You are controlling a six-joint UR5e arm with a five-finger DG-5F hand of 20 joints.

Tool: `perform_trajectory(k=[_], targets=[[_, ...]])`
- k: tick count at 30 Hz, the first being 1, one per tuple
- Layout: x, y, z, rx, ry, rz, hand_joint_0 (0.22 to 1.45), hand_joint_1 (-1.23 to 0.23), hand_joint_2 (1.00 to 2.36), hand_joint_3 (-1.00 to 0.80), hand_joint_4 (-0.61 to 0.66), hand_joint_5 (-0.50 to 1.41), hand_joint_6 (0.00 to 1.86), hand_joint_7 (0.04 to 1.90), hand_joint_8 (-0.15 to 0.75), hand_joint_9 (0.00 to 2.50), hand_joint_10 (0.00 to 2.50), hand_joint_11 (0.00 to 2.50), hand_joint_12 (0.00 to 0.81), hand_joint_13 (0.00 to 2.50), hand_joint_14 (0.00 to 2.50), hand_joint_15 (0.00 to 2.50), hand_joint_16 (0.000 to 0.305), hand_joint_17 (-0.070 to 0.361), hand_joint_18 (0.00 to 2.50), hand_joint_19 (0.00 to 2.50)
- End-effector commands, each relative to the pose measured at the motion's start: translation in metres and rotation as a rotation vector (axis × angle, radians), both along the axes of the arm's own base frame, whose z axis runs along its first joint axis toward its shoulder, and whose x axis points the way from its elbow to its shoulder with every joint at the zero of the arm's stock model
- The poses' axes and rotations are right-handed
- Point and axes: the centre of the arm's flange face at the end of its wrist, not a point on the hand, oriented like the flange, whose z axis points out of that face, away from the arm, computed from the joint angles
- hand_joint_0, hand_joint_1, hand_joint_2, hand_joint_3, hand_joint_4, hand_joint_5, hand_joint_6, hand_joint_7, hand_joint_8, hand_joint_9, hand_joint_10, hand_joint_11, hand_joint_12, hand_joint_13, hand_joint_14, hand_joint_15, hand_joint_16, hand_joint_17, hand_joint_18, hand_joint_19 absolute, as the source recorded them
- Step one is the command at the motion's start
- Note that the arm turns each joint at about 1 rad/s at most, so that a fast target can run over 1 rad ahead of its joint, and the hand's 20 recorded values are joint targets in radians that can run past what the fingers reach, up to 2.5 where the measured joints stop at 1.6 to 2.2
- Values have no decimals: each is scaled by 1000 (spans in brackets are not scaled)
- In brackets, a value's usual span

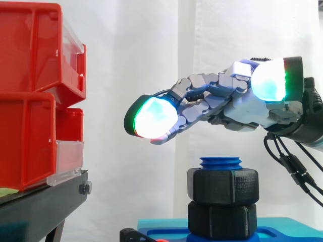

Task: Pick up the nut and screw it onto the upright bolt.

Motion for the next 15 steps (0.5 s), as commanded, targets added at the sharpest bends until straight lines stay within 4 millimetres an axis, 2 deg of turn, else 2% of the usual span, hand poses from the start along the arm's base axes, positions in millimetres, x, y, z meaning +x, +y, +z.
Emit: perform_trajectory(k=[1,4,15], targets=[[2,12,-2,48,35,18,436,-98,1000,-500,185,-150,501,590,239,436,0,0,353,167,0,0,44,99,0,0],[4,22,-4,56,48,22,436,-95,1000,-500,188,-147,501,595,239,437,0,0,353,163,0,0,44,99,0,0],[1,29,-15,51,72,19,438,-92,1000,-500,208,-134,501,631,250,461,0,0,357,172,0,0,44,99,0,0]])
